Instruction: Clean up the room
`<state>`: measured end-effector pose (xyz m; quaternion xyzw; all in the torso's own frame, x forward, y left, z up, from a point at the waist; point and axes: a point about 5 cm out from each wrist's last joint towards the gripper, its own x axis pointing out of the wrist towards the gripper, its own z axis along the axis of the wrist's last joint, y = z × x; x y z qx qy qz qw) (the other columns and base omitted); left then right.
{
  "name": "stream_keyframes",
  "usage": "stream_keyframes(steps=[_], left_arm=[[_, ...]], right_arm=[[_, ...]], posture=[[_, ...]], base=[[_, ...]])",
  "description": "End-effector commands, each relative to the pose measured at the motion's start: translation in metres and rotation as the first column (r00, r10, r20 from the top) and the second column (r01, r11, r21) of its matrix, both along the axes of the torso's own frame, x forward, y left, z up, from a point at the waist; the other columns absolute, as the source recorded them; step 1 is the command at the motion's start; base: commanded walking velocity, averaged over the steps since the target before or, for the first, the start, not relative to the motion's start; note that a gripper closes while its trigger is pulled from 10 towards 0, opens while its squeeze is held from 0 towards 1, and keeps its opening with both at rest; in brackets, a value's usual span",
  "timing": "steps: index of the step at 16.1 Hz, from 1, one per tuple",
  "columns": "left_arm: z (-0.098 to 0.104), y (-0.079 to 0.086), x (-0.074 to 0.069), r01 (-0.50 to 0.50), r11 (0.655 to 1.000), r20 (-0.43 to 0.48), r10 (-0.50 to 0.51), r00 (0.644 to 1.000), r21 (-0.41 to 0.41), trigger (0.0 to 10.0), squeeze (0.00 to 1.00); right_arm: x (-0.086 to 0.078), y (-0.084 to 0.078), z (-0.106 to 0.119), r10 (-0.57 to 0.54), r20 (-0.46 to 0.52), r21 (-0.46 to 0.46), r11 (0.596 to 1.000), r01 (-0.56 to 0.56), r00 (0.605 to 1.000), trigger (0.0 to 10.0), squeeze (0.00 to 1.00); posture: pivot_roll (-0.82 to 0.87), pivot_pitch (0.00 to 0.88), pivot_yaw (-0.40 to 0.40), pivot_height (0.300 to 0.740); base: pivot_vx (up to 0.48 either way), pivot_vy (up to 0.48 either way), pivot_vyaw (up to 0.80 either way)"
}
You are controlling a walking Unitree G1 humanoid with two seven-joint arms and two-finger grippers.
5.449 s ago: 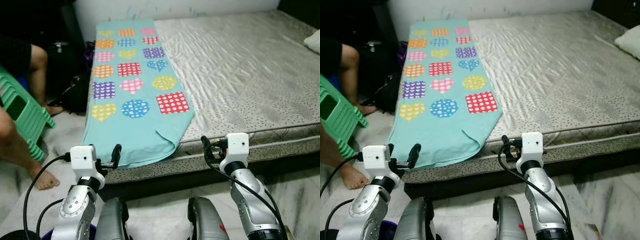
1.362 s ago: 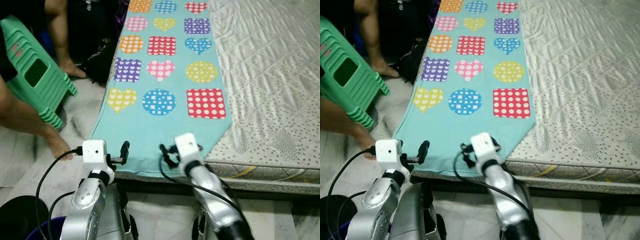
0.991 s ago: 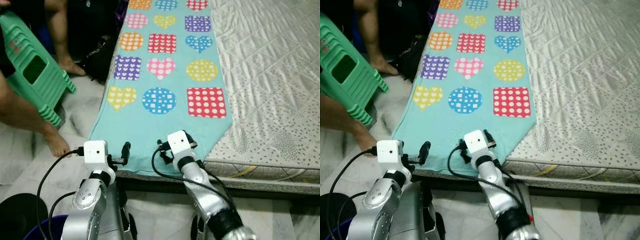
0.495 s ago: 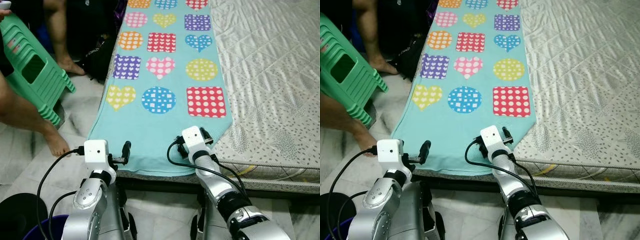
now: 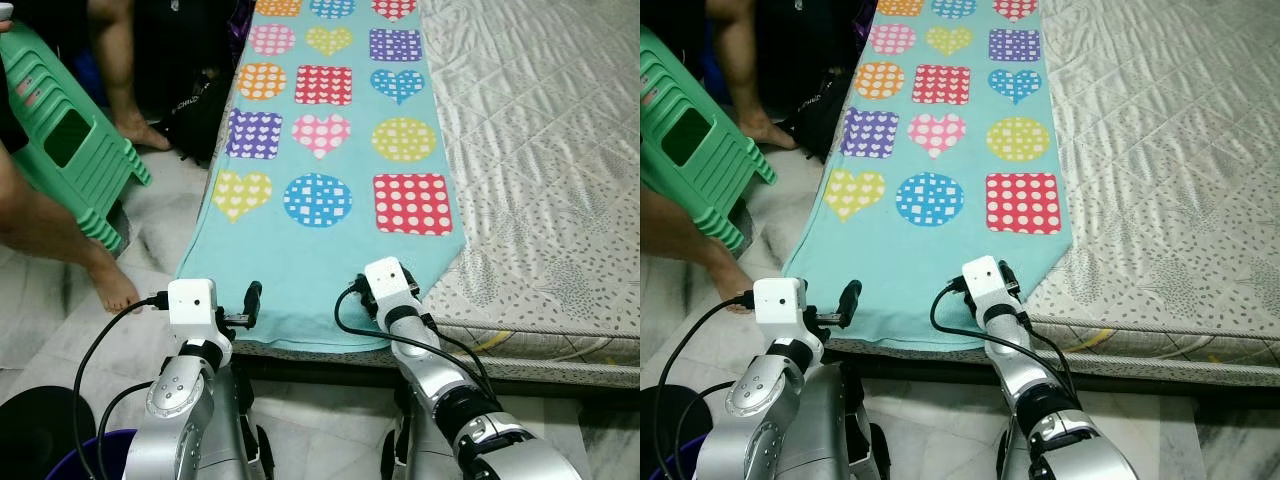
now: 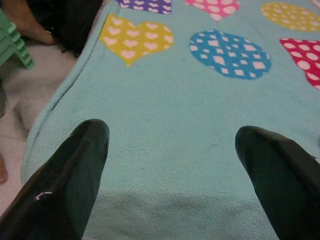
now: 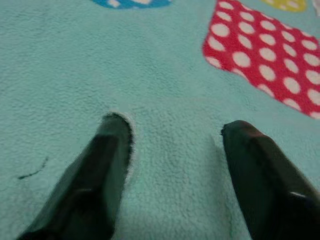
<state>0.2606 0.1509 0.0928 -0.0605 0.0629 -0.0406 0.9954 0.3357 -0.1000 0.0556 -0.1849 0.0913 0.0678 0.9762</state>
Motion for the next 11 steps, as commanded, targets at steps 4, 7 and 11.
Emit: stream_keyframes(steps=[4,7,11], left_arm=[[-0.0016,0.0036,-0.0001,-0.023,1.000,-0.008,0.023,1.000,0.006,10.0,0.00],[-0.0013,0.0033,0.0010,-0.022,1.000,-0.005,0.022,1.000,0.007,10.0,0.00],[-0.0006,0.0038,0.0020,-0.023,1.000,-0.001,0.023,1.000,0.008,10.0,0.00]], right_arm=[[-0.0038,-0.0058,-0.0057,-0.032,-0.007,0.015,0.999,0.032,0.999,0.0,0.00],[-0.0032,-0.0052,-0.0039,-0.034,0.007,0.027,0.999,0.034,0.999,0.0,0.00],[-0.0025,-0.0037,-0.0017,-0.031,0.022,0.039,0.999,0.030,0.999,0.0,0.00]], posture=[[-0.06,0.247,0.019,0.563],[-0.06,0.244,0.020,0.563],[-0.06,0.241,0.021,0.563]], base=[[0.000,0.000,0.00],[0.000,0.000,0.00],[0.000,0.000,0.00]])
